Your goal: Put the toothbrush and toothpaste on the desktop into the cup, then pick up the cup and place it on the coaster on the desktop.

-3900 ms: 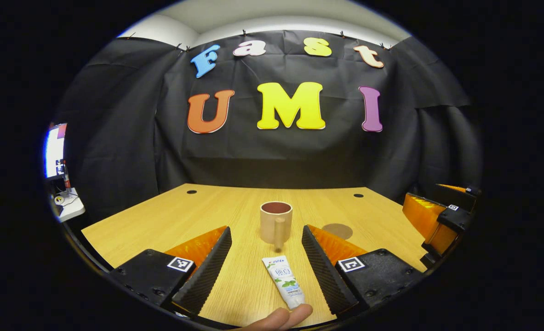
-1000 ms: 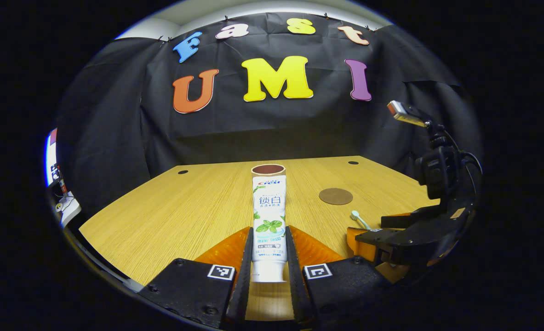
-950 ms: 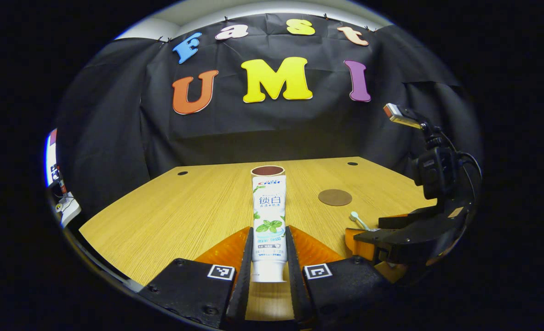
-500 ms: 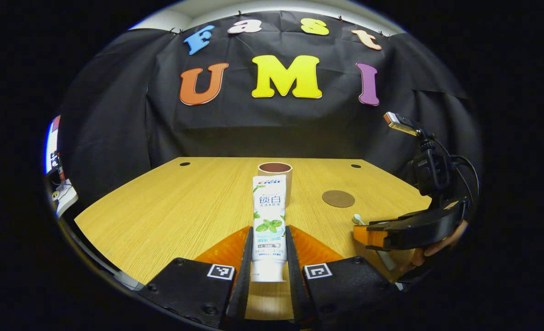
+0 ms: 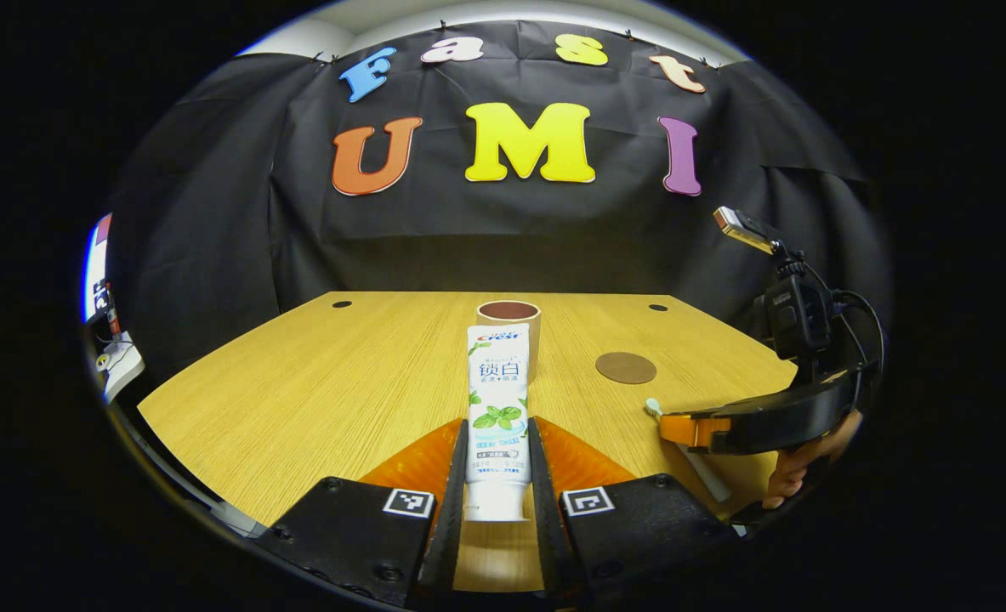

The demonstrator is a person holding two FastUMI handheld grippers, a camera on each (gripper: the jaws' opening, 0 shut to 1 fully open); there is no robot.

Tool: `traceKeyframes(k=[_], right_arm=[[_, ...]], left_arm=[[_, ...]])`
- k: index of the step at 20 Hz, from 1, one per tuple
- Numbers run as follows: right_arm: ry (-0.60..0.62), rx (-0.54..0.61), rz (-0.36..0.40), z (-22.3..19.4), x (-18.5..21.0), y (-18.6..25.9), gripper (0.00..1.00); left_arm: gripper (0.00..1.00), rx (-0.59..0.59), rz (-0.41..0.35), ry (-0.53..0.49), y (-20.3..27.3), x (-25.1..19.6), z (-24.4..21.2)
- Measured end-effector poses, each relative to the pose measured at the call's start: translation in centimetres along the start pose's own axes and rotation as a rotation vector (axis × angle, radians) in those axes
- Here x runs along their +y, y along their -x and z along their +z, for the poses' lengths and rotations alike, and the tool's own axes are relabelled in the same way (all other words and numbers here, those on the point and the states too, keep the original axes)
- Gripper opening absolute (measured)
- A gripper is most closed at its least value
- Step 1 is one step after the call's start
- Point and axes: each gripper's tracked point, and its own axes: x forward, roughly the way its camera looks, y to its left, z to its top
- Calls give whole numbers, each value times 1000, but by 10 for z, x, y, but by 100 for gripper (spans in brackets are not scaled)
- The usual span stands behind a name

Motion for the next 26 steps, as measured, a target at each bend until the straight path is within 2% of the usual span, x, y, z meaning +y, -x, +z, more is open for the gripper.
traceKeyframes(k=[6,11,18,24,26], right_arm=[[43,-121,34,10,2,21,1],[76,-297,58,34,5,60,1],[65,-430,85,57,3,108,0],[89,-506,115,70,12,137,0],[108,-527,125,72,15,144,0]], left_arm=[[41,16,9,35,-5,4,-3],[41,-24,20,33,3,8,3],[41,-57,10,66,3,12,14],[40,-135,-16,65,0,15,54],[41,-152,-38,95,-5,13,66]])
